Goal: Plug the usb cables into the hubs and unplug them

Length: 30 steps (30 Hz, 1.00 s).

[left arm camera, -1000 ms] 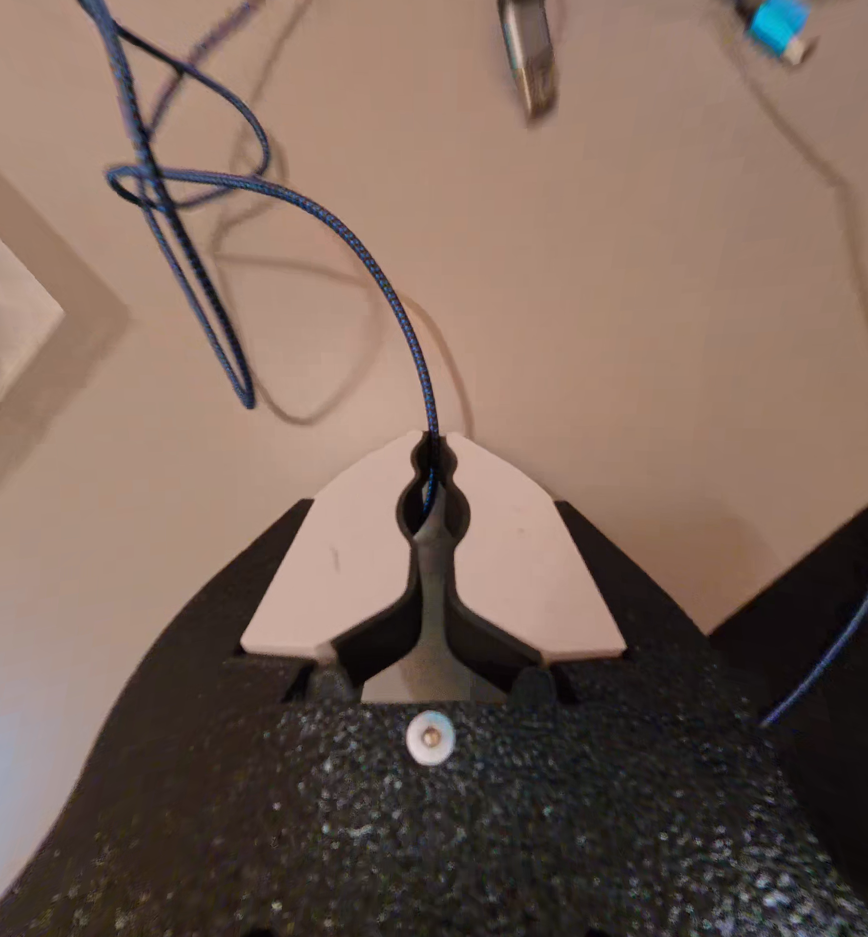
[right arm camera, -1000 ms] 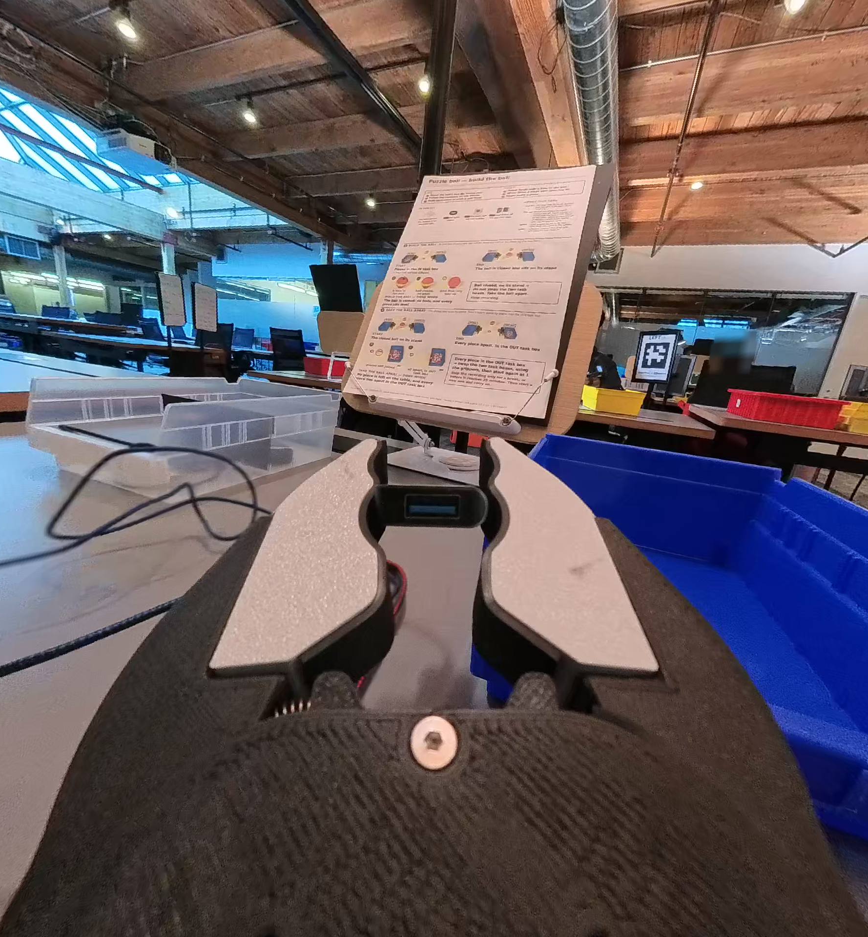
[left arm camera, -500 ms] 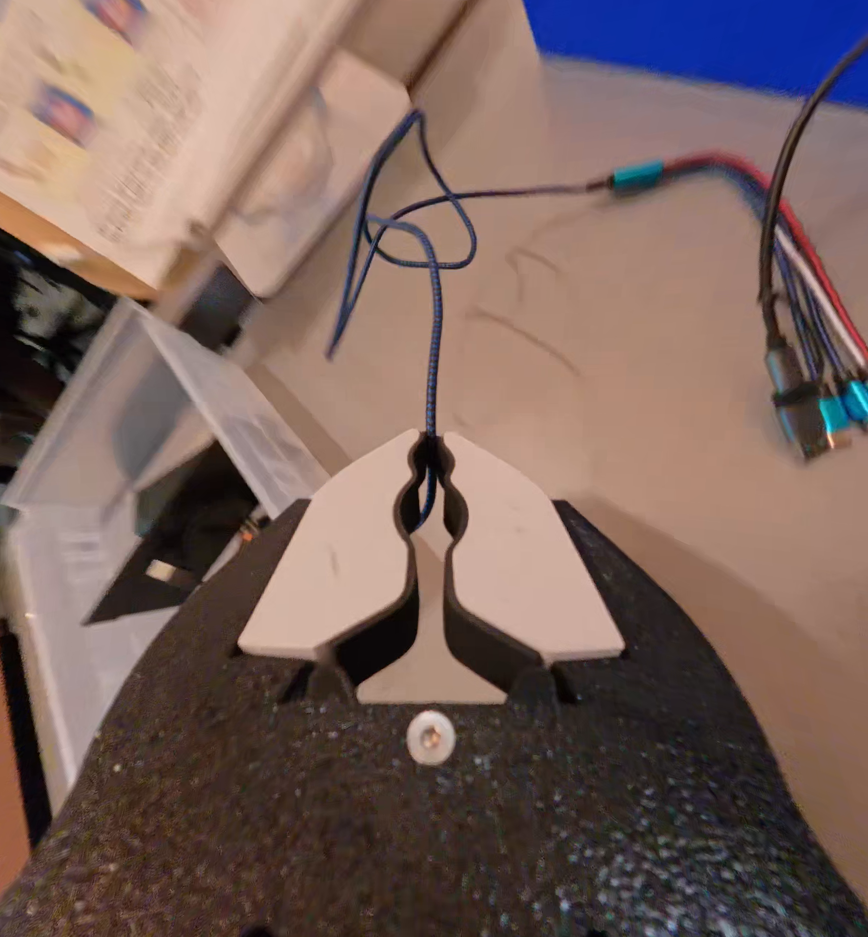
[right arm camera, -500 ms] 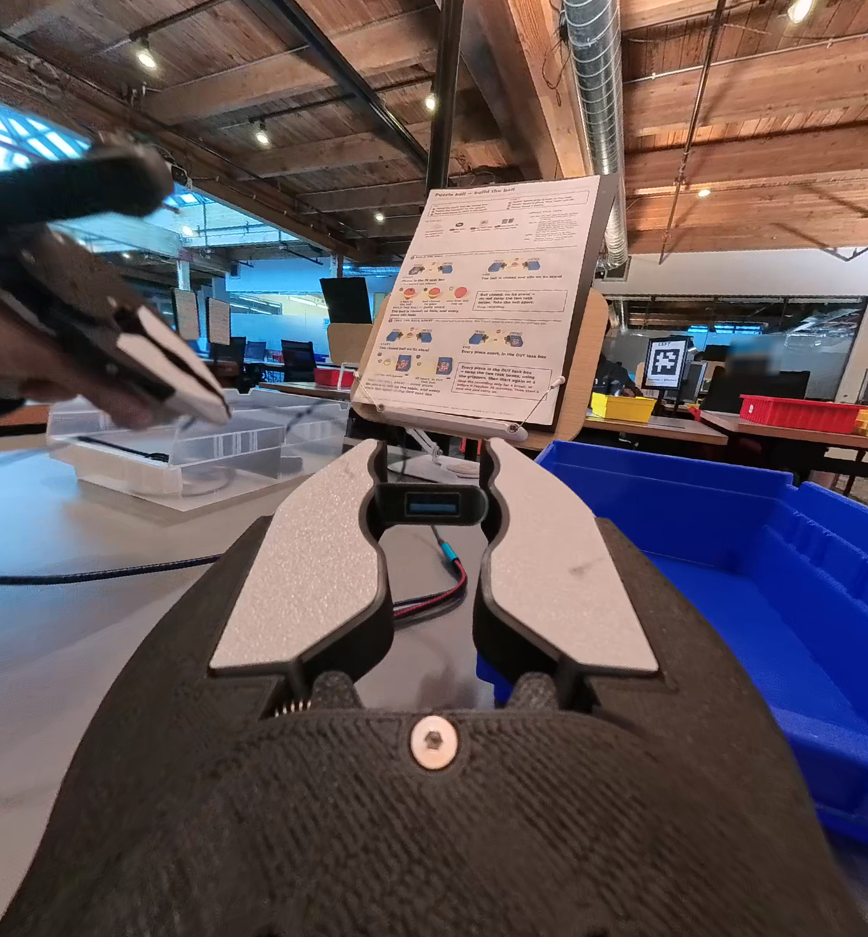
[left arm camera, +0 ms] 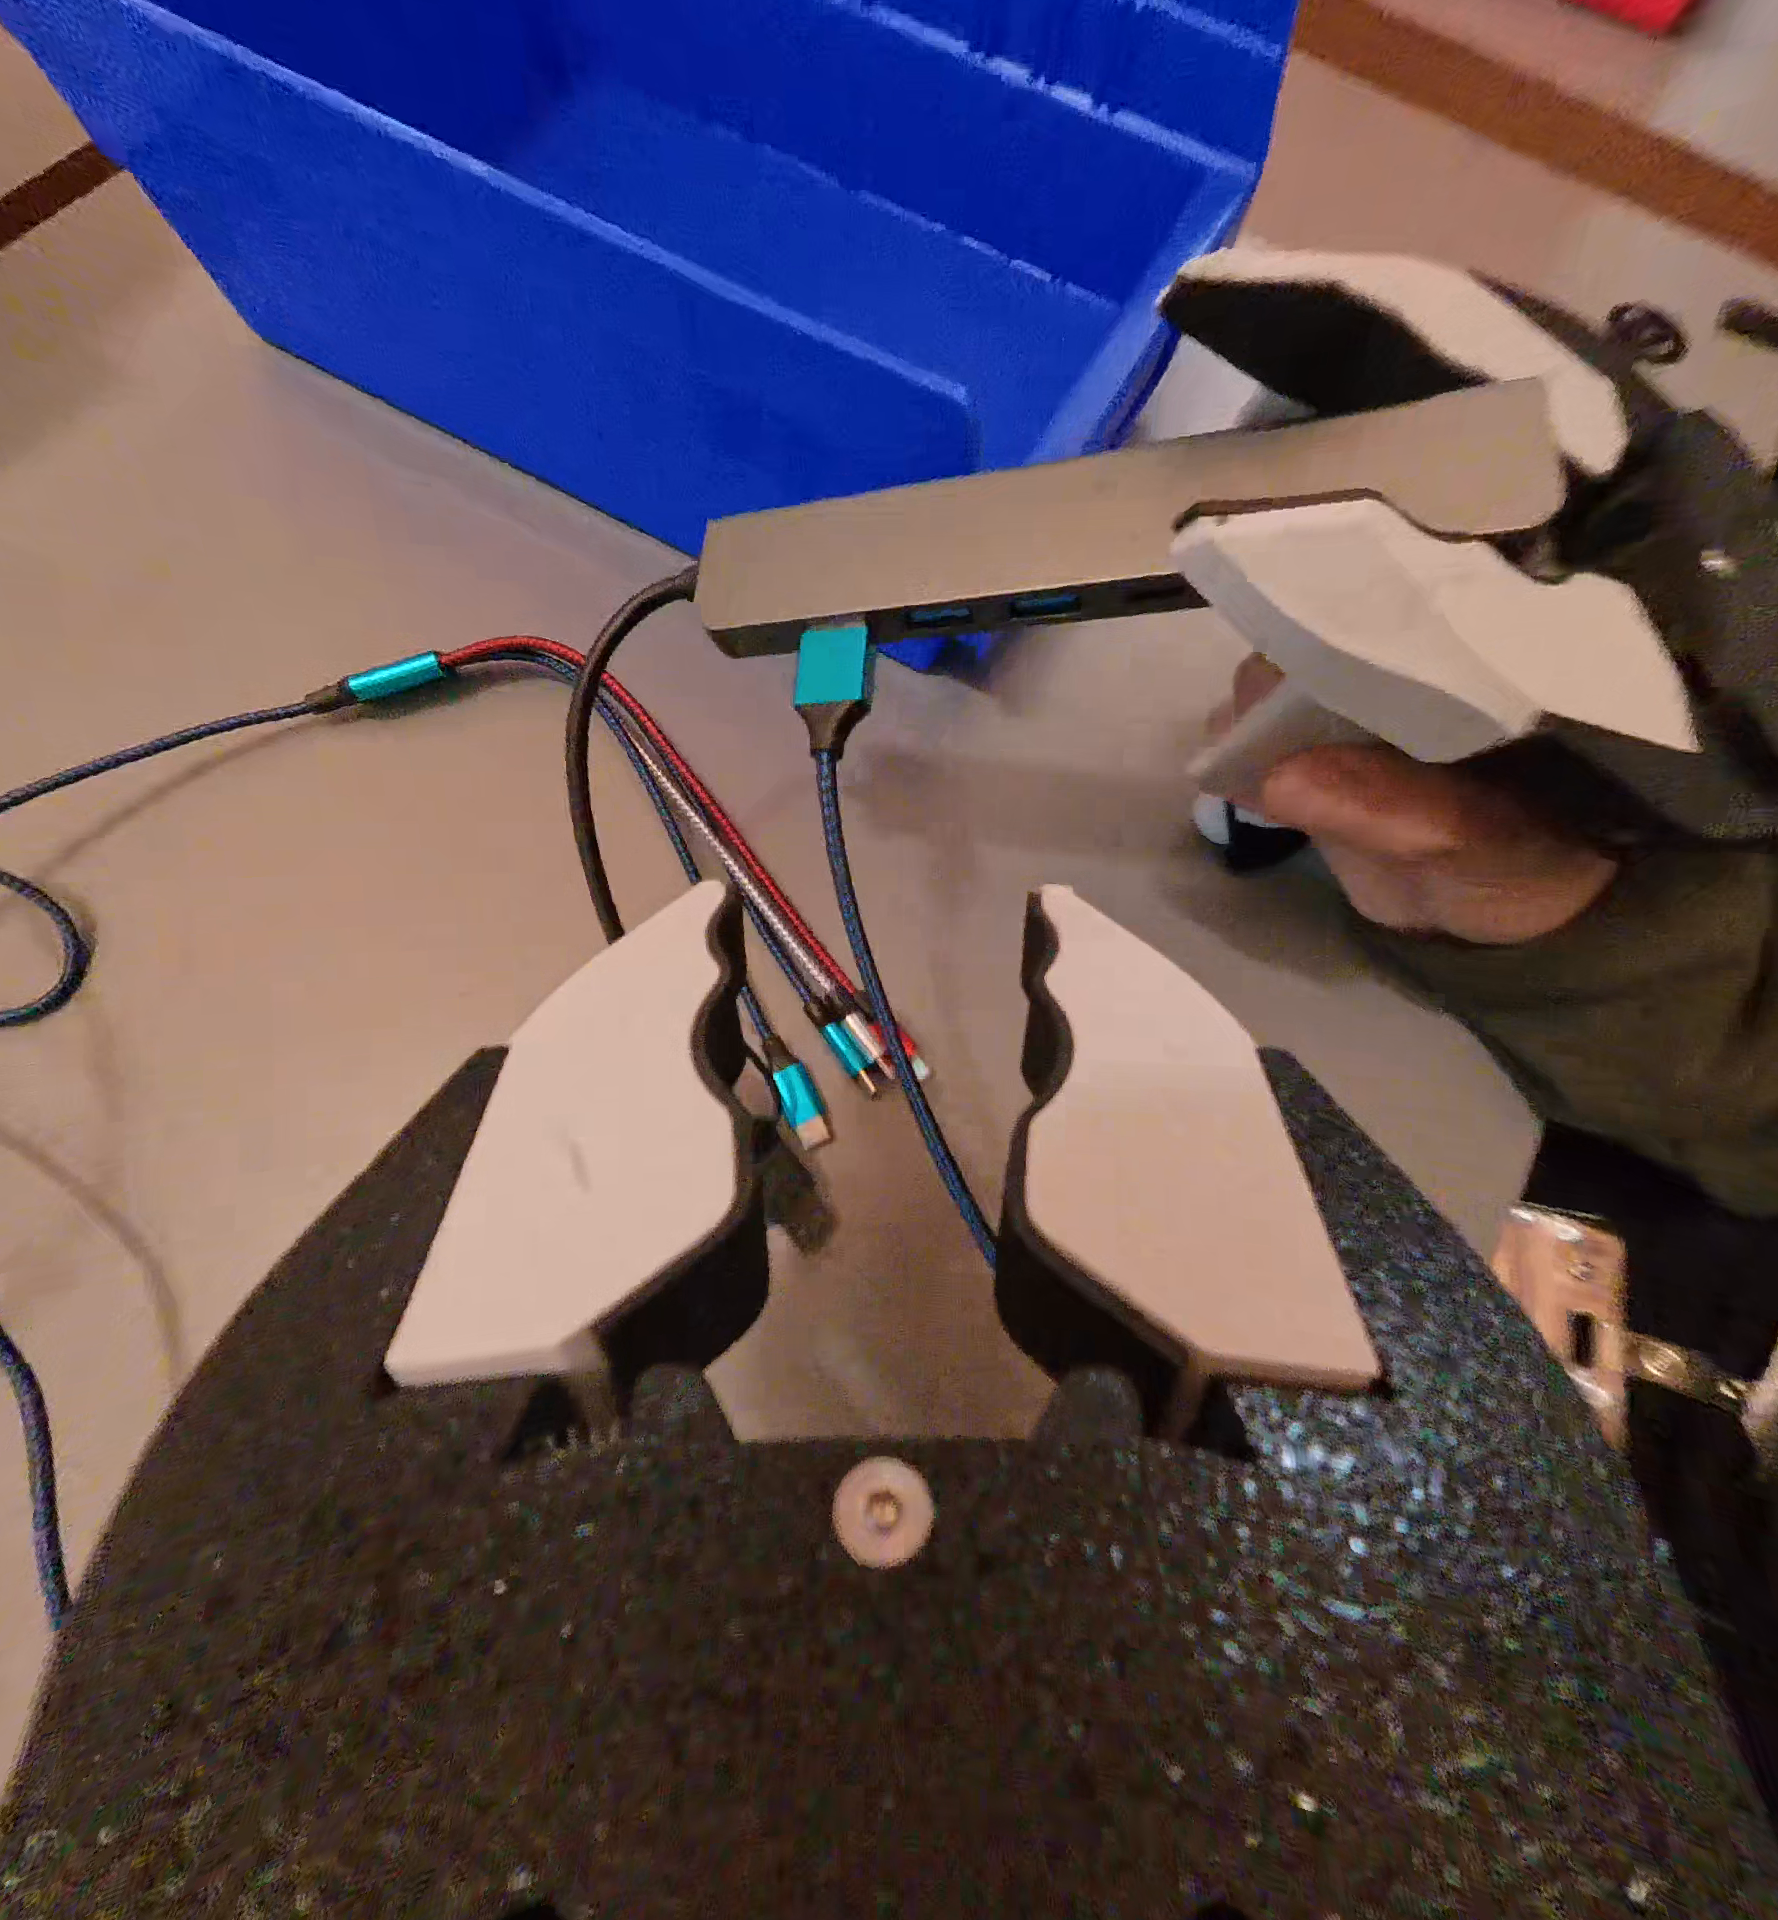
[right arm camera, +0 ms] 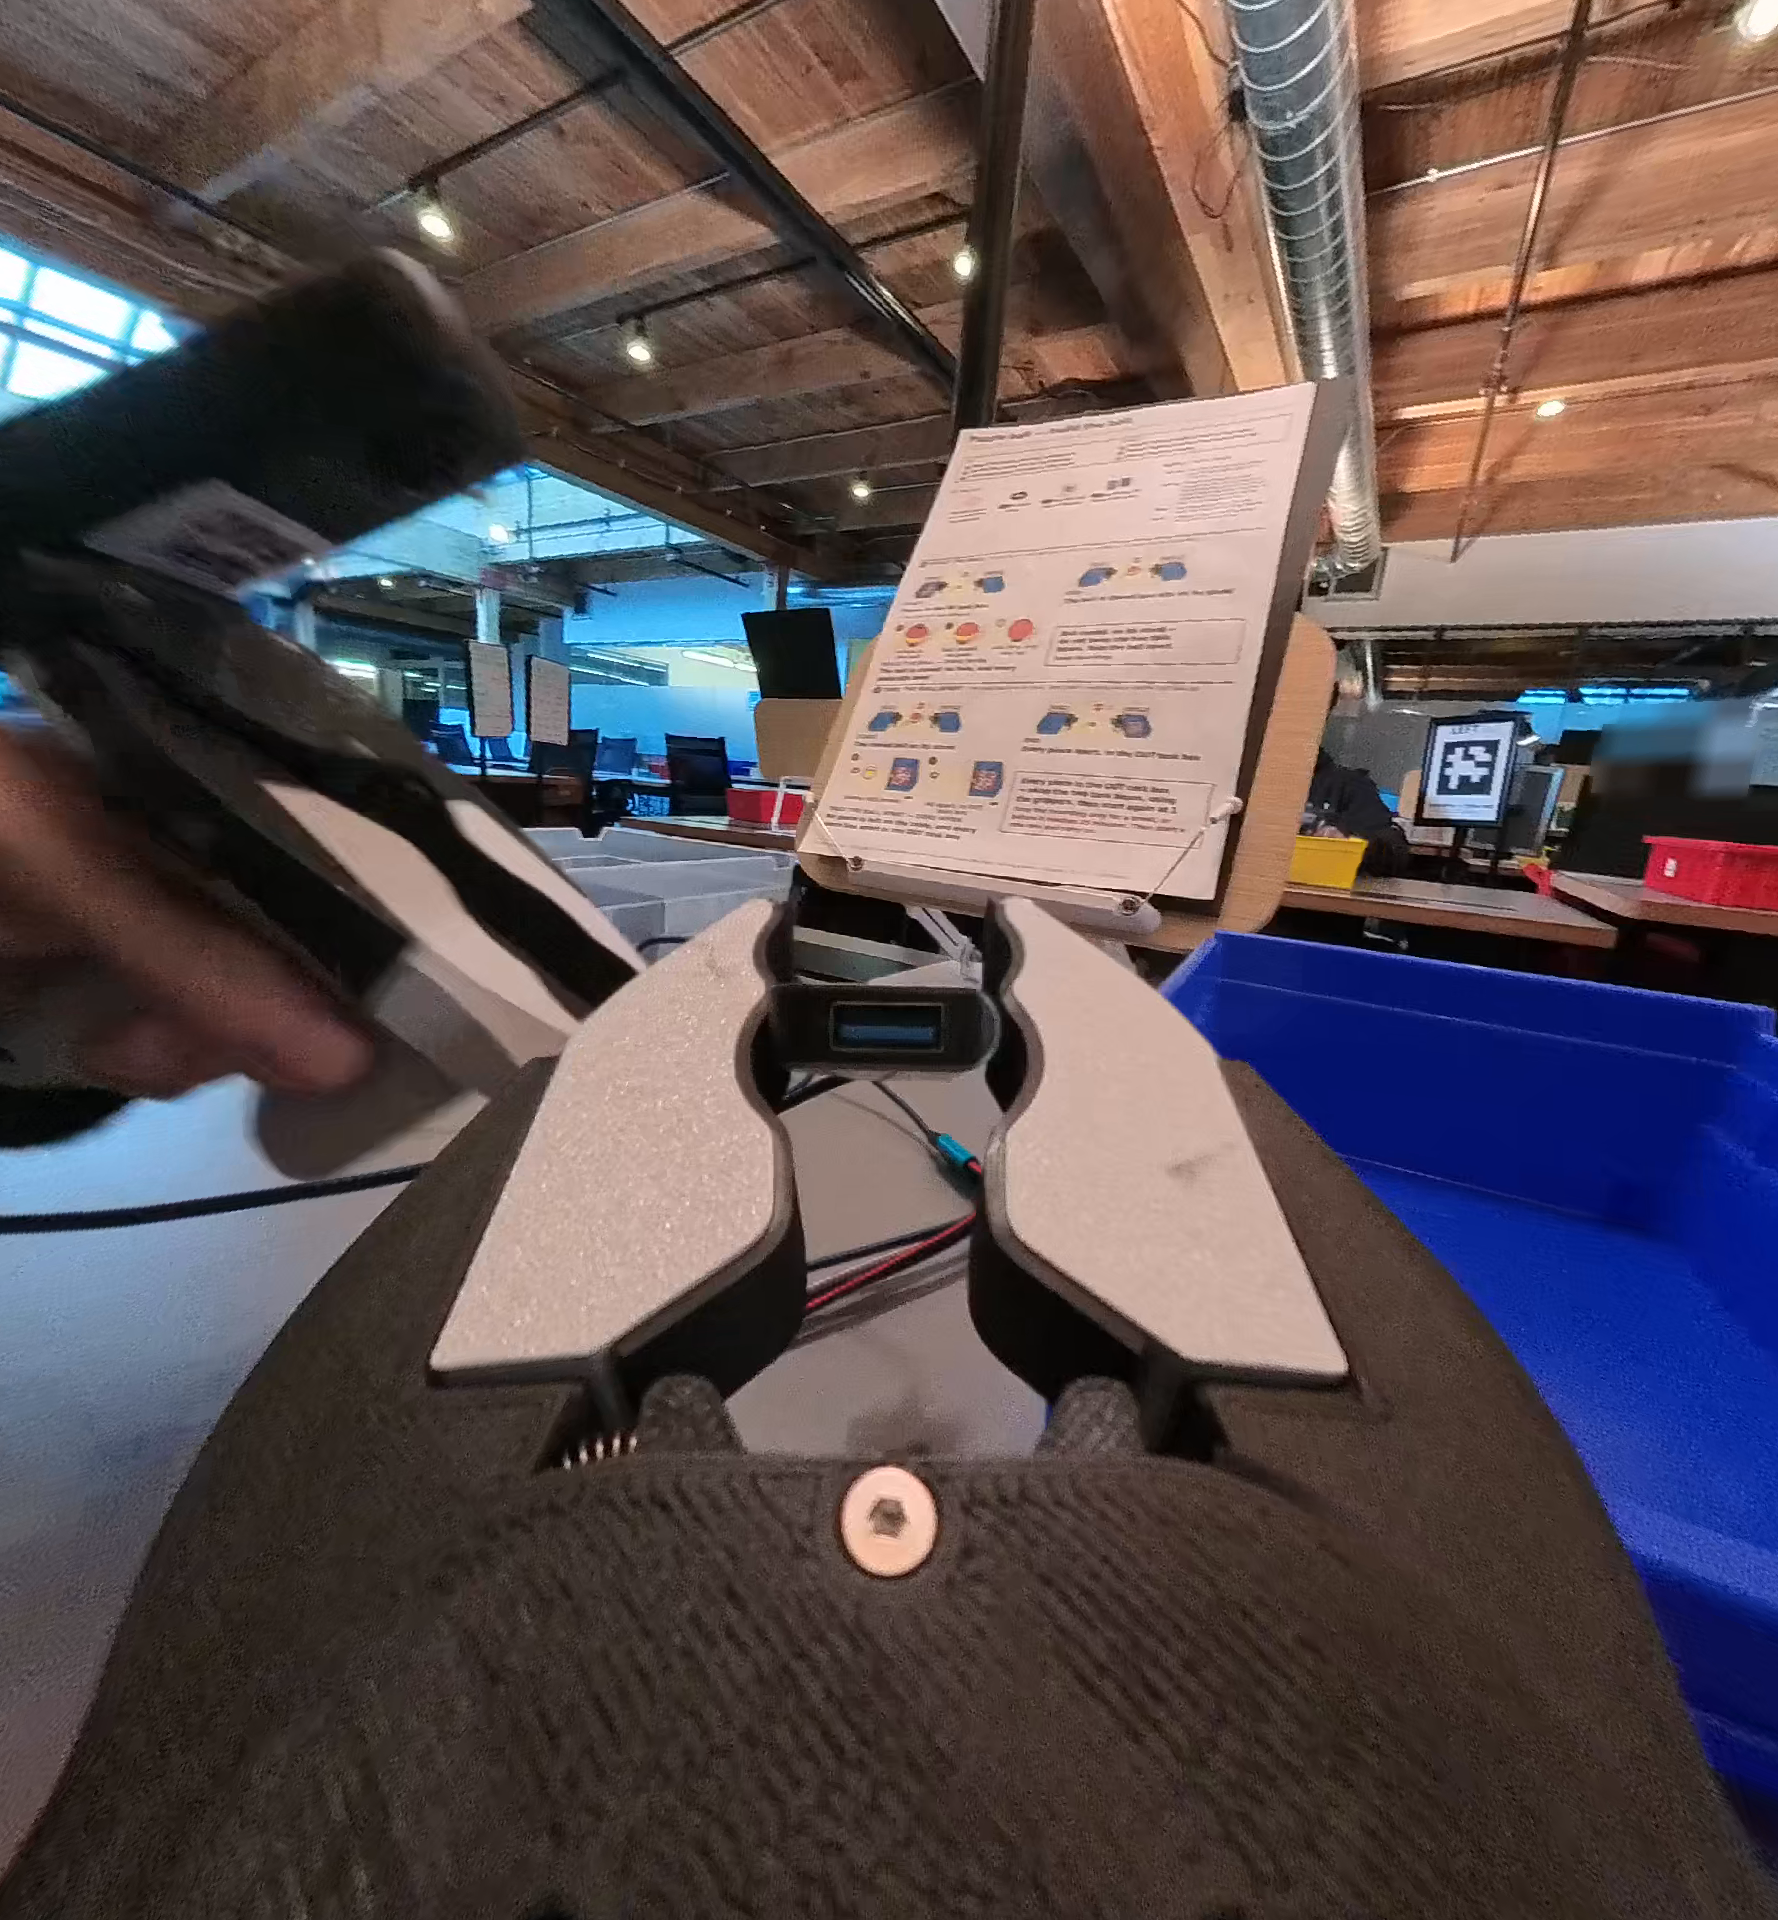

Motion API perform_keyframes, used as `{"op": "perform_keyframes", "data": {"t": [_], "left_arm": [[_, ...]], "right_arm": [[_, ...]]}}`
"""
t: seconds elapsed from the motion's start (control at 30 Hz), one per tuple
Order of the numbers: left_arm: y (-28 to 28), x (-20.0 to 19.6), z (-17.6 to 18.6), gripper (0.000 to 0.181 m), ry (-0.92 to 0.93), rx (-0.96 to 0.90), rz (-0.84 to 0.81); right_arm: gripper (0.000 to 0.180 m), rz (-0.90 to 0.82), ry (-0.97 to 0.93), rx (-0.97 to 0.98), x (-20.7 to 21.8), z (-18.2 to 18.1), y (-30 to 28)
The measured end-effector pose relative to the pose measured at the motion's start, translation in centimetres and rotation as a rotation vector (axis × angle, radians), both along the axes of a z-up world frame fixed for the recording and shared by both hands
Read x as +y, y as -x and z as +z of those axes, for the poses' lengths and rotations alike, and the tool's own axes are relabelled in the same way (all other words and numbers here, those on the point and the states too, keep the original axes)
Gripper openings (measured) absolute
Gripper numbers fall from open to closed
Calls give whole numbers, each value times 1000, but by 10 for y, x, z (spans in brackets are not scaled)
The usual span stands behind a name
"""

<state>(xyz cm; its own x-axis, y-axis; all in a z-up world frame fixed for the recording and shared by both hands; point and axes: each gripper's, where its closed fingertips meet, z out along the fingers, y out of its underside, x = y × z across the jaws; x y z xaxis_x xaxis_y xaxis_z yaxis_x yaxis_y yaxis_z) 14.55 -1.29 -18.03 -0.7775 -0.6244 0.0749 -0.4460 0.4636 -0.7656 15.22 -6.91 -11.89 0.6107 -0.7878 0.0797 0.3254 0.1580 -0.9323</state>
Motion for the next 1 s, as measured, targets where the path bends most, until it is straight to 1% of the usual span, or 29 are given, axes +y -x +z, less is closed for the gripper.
{"op": "perform_keyframes", "data": {"t": [0.03,0.1,0.13,0.2,0.23,0.3,0.37,0.43,0.47,0.53,0.6,0.67,0.73,0.77,0.83,0.97,1.0], "left_arm": [[-8,-6,-9,39,-32,-7,10],[-17,-17,-22,28,-38,28,10],[-23,-21,-22,22,-12,27,22],[-33,-24,-13,11,49,-35,33],[-35,-23,-9,11,47,-74,29],[-39,-17,-3,10,-18,-177,13],[-46,-11,14,10,-74,-346,-10],[-46,-8,31,9,-113,-452,-50],[-47,-6,37,4,-134,-479,-56],[-46,-4,45,4,-177,-501,-84],[-46,-3,50,3,-197,-499,-78],[-48,-6,57,2,-189,-572,-89],[-49,-7,59,0,-146,-599,-74],[-50,-7,60,0,-123,-623,-65],[-52,-5,62,0,-124,-713,-45],[-52,-3,67,0,-68,-788,10],[-52,-3,68,0,-53,-793,15]], "right_arm": [[35,12,4,-6,2,0,2],[35,44,5,-9,6,0,4],[35,45,9,-11,7,0,5],[35,38,9,-11,6,0,4],[35,40,8,-10,6,0,4],[35,47,31,-6,10,-1,4],[36,33,53,-18,12,-2,5],[36,16,74,-28,14,-3,5],[36,4,82,-29,15,-3,4],[36,-21,96,-23,15,-5,2],[35,-28,82,7,16,-5,1],[38,3,48,35,19,-5,2],[40,16,14,88,20,-6,2],[46,19,-9,115,20,-7,1],[51,14,-51,147,19,-7,2],[61,-21,-109,224,14,-10,-4],[59,-24,-109,228,14,-11,-4]]}}
